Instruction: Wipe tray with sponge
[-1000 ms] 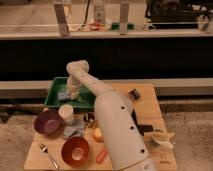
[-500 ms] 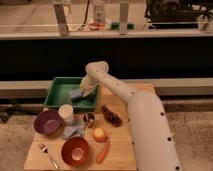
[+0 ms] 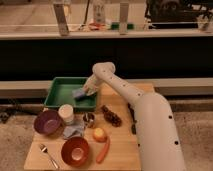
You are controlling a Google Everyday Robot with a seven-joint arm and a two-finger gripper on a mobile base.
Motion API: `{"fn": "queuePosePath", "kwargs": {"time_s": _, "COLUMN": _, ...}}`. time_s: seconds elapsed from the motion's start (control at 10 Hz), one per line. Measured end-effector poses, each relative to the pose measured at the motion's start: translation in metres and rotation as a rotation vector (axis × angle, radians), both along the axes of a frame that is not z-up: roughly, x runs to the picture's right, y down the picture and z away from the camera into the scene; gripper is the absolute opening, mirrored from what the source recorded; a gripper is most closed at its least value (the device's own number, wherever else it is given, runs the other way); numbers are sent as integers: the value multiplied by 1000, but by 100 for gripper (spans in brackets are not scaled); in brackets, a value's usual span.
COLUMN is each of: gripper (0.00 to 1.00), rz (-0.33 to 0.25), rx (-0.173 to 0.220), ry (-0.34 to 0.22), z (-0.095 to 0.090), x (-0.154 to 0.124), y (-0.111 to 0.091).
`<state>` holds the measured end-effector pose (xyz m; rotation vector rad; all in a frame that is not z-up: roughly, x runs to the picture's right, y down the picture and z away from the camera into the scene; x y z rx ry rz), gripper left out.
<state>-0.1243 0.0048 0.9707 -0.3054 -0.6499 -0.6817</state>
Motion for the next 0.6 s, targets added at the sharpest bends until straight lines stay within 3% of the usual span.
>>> {"fn": "queuePosePath", "kwargs": {"time_s": 0.3, "gripper": 36, "rz": 12, "rx": -15, "ry": -22, "z": 7, "x": -22, "y": -4}}
{"fn": "queuePosePath", "kwargs": {"time_s": 0.6, "gripper": 26, "rz": -6, "rx": 0, "ry": -81, "z": 2, "x": -66, "y": -9}}
